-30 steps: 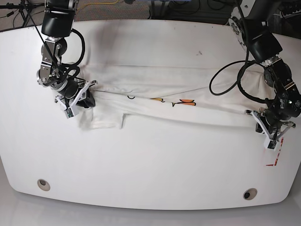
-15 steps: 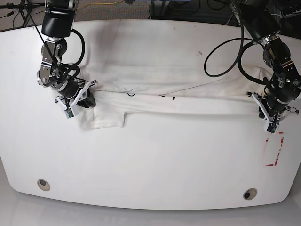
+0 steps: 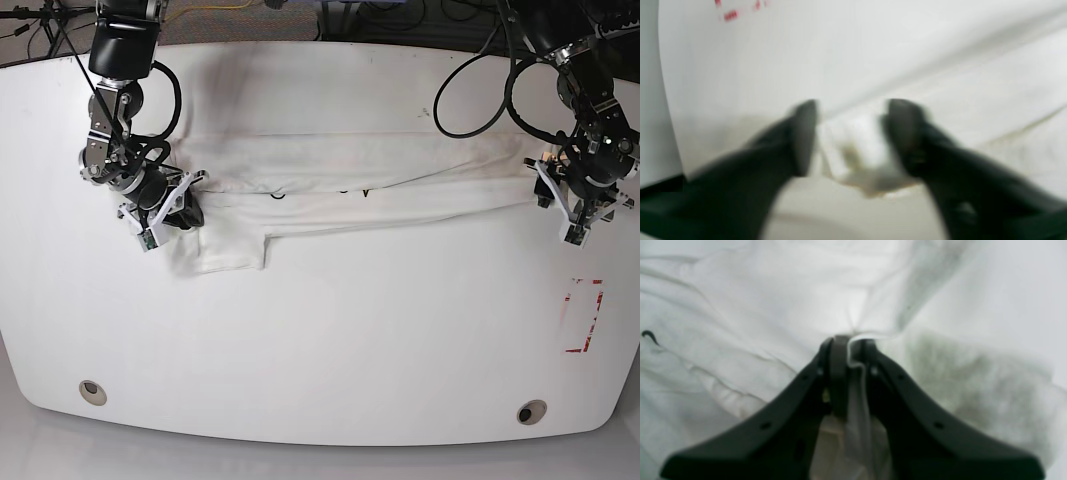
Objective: Fold the T-shirt properly
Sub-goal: 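Pull the grasped end with the left gripper away from the right gripper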
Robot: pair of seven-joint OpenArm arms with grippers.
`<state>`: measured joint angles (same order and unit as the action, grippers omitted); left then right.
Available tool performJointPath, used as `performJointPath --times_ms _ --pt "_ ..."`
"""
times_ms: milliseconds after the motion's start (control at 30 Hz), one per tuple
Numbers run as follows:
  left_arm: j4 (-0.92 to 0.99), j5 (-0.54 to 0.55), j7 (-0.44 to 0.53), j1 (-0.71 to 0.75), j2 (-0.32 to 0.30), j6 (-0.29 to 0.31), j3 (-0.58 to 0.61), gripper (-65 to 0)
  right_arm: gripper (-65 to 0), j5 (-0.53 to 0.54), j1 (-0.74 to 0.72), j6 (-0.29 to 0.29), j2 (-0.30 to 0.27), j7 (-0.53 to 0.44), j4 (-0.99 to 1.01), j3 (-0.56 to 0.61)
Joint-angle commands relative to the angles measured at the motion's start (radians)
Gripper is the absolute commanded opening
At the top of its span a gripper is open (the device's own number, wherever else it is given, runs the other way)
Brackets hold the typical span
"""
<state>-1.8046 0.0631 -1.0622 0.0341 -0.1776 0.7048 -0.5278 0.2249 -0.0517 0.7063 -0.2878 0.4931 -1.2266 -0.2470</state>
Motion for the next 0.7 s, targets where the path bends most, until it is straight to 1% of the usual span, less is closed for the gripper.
performJointPath --times_ms 0,167,300,400,533,667 --pt "-0.01 -0.009 0.009 -0.007 -0.018 -0.007 -0.025 -24.6 -57.4 -0.065 0.013 -0.008 -0.008 0.094 0.012 0.004" --pt "0.013 -0.003 0.004 -0.012 -0.018 -0.007 -0.05 -24.7 -57.4 -0.063 0.013 -0.008 -0.008 0.094 0.012 0.004" --pt "-0.045 0.025 -0.046 -0.013 -0.02 -0.007 -0.07 -24.7 -57.4 -0.063 0.013 -0.008 -0.008 0.094 0.012 0.004" --pt "-0.099 0.09 -0.103 -0.015 -0.023 -0.007 -0.07 -24.7 -57.4 -0.063 0.013 -0.008 -0.008 0.094 0.012 0.004" --pt "-0.151 0.16 -0.152 -0.015 -0.023 -0.007 -0.082 -24.7 -57.4 -0.063 0.014 -0.008 -0.008 0.094 0.012 0.004" --pt "-0.172 0.271 -0.206 -0.009 -0.018 -0.007 -0.15 -24.7 -57.4 -0.063 0.014 -0.008 -0.008 0.094 0.012 0.004"
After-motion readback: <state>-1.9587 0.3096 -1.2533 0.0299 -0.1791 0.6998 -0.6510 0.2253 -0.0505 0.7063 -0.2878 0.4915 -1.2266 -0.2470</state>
